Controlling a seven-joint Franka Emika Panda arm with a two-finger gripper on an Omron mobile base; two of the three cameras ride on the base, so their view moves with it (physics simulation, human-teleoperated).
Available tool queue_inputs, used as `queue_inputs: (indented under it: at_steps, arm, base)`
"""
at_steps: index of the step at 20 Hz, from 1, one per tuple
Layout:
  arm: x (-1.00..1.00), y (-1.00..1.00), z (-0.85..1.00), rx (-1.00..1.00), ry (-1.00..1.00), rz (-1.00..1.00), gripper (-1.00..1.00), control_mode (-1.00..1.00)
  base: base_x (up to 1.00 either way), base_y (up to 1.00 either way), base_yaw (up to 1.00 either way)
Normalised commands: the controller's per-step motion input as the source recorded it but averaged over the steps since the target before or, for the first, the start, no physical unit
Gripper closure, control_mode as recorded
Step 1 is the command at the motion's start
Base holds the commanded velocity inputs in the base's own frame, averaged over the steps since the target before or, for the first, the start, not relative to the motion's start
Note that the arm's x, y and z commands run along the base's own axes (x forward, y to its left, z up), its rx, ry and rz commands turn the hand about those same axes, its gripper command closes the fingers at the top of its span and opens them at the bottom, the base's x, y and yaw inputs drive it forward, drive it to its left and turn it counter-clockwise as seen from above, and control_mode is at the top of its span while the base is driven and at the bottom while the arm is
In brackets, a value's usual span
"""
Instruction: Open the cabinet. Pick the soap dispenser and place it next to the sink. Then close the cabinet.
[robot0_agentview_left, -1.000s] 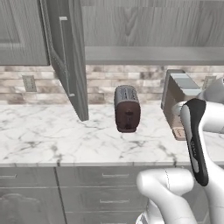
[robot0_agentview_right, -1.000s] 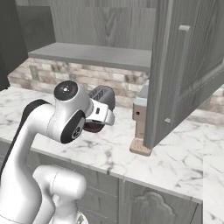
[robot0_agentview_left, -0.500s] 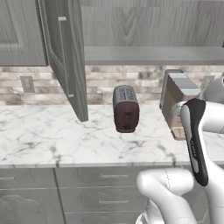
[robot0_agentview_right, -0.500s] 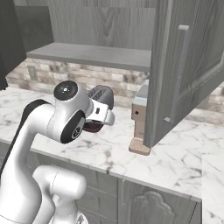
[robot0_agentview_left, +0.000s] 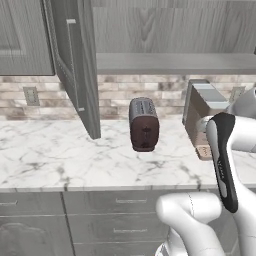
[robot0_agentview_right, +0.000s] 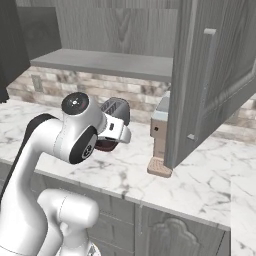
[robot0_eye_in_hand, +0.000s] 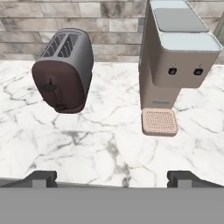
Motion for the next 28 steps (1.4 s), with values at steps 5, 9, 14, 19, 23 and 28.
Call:
queue_inputs:
  at_steps: [5, 9, 14, 19, 23, 28]
  arm:
    - [0.0, 0.0, 0.0, 0.0, 0.0, 0.0, -1.0, -1.0]
    - [0.0, 0.0, 0.0, 0.0, 0.0, 0.0, -1.0, -1.0]
    - [0.0, 0.0, 0.0, 0.0, 0.0, 0.0, -1.0, -1.0]
    - [0.0, 0.0, 0.0, 0.0, 0.0, 0.0, -1.0, -1.0]
    - [-0.2, 0.15, 0.0, 0.0, -0.04, 0.0, -1.0, -1.0]
    - [-0.39, 0.27, 0.07, 0.0, -0.17, -0.08, -1.0, -1.0]
  base:
    - [0.0, 0.0, 0.0]
    - [0.0, 0.0, 0.0]
    - [0.0, 0.0, 0.0]
    - [0.0, 0.0, 0.0]
    - [0.0, 0.0, 0.0]
    - [0.0, 0.0, 0.0]
